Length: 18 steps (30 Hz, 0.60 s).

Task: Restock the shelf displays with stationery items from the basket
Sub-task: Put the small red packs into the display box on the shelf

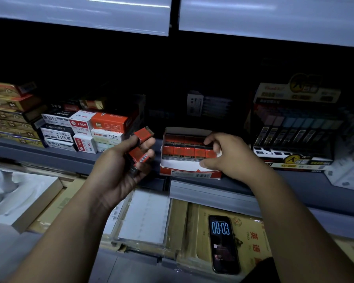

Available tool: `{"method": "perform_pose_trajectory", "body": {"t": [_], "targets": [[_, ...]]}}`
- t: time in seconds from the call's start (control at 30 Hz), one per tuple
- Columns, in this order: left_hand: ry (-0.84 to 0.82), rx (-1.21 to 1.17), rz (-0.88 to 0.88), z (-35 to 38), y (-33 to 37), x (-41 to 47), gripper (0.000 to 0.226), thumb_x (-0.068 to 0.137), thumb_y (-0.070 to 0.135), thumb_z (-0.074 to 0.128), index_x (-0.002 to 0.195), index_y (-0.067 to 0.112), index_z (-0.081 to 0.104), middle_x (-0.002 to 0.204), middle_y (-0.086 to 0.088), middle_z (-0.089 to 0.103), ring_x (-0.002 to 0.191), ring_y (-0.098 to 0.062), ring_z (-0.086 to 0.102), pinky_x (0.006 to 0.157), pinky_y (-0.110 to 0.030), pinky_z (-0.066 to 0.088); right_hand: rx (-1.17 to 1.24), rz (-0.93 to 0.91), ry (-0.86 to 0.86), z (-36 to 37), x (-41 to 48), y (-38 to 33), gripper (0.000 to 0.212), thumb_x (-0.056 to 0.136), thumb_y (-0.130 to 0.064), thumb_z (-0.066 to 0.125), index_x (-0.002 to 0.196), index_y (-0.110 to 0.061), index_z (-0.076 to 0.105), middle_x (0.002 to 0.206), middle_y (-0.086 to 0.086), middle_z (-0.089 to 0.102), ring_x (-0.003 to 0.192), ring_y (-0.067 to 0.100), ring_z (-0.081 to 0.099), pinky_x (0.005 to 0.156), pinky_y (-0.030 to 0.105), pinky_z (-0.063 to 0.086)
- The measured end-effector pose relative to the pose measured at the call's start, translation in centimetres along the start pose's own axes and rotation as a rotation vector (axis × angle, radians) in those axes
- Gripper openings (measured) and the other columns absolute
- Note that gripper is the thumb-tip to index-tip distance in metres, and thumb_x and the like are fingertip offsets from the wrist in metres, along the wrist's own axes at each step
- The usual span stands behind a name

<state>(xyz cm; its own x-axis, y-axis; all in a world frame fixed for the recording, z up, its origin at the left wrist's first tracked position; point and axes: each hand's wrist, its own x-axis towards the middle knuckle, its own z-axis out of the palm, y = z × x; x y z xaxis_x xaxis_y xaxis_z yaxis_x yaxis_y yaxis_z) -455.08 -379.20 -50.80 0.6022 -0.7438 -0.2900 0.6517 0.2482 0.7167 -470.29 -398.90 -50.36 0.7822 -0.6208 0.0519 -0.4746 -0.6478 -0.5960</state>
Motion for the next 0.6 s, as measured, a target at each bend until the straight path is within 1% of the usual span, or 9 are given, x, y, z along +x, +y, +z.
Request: {"method": "perform_pose_trajectory", "body": {"t": [0.13,0.17,0.23,0.3,0.33,0.4,0.47,0.53,0.6], "targets": [[0.0,0.08,0.035,-0.1,0.1,0.0,0.02,0.098,0.024,0.06,0.112,0.011,0.065,0.093,-0.004,0.074,0.056,-0.011,0.062,0.035,-0.015,0.037,-0.019,-0.062,0.075,0.5,0.1,-0.8,0.041,0.08,-0.034,0.083,0.115,-0.029,0.062,0.095,-0.009,0.051,0.075,0.001,0.051,0.057,0.016,0.037],[-0.007,0.096,0.04,-0.2,0.1,0.0,0.017,0.097,0.025,0.062,0.108,0.013,0.066,0.091,-0.003,0.073,0.055,-0.01,0.06,0.034,-0.015,0.036,0.053,-0.08,0.1,0.7,0.2,-1.3,0.035,0.083,-0.029,0.082,0.113,-0.027,0.064,0.095,-0.007,0.052,0.07,-0.001,0.053,0.056,0.014,0.038],[-0.037,0.125,0.042,-0.4,0.2,0.0,0.015,0.095,0.026,0.064,0.105,0.015,0.066,0.088,-0.003,0.069,0.054,-0.01,0.059,0.034,-0.015,0.035,0.331,-0.096,0.093,1.3,0.2,-2.5,0.026,0.087,-0.015,0.078,0.11,-0.021,0.068,0.094,-0.002,0.056,0.06,-0.004,0.053,0.059,0.012,0.044],[-0.082,0.165,0.035,-0.6,0.3,-0.1,0.012,0.094,0.026,0.066,0.101,0.015,0.066,0.083,-0.002,0.063,0.057,-0.011,0.058,0.033,-0.016,0.036,0.59,-0.114,0.033,1.6,0.1,-3.7,0.024,0.09,-0.012,0.074,0.112,-0.018,0.069,0.094,0.002,0.067,0.067,0.003,0.06,0.068,0.02,0.052],[-0.098,0.187,0.03,-0.7,0.3,-0.1,0.013,0.093,0.025,0.067,0.099,0.015,0.064,0.081,-0.002,0.061,0.058,-0.012,0.058,0.033,-0.016,0.035,0.691,-0.125,0.001,1.8,0.0,-4.2,0.023,0.091,-0.013,0.073,0.114,-0.017,0.069,0.091,-0.001,0.07,0.07,0.008,0.064,0.069,0.023,0.054],[-0.12,0.249,0.021,-0.8,0.2,-0.1,0.018,0.092,0.025,0.067,0.102,0.012,0.061,0.08,-0.002,0.058,0.061,-0.014,0.057,0.032,-0.016,0.034,0.809,-0.151,-0.037,2.1,0.0,-5.1,0.023,0.093,-0.013,0.07,0.116,-0.012,0.068,0.082,-0.008,0.07,0.067,0.006,0.062,0.06,0.021,0.049],[-0.149,0.323,0.01,-0.9,0.1,-0.2,0.02,0.093,0.027,0.066,0.103,0.011,0.059,0.081,-0.002,0.057,0.063,-0.015,0.055,0.032,-0.016,0.033,0.837,-0.165,-0.058,2.4,0.1,-5.7,0.023,0.093,-0.009,0.07,0.115,-0.007,0.068,0.083,-0.005,0.068,0.067,0.009,0.06,0.056,0.021,0.046],[-0.165,0.355,-0.007,-0.9,-0.1,-0.2,0.018,0.094,0.027,0.066,0.095,0.01,0.06,0.08,-0.004,0.057,0.062,-0.015,0.054,0.032,-0.016,0.032,0.809,-0.162,-0.076,2.7,0.2,-5.9,0.021,0.09,-0.003,0.071,0.111,-0.004,0.069,0.086,0.001,0.068,0.068,0.013,0.06,0.056,0.021,0.046],[-0.15,0.353,-0.013,-0.8,-0.2,-0.4,0.017,0.094,0.026,0.065,0.09,0.01,0.061,0.078,-0.004,0.057,0.058,-0.014,0.056,0.033,-0.016,0.033,0.796,-0.136,-0.084,2.8,0.3,-6.0,0.02,0.087,0.003,0.072,0.105,-0.004,0.07,0.084,0.004,0.068,0.068,0.015,0.061,0.055,0.021,0.047]]}}
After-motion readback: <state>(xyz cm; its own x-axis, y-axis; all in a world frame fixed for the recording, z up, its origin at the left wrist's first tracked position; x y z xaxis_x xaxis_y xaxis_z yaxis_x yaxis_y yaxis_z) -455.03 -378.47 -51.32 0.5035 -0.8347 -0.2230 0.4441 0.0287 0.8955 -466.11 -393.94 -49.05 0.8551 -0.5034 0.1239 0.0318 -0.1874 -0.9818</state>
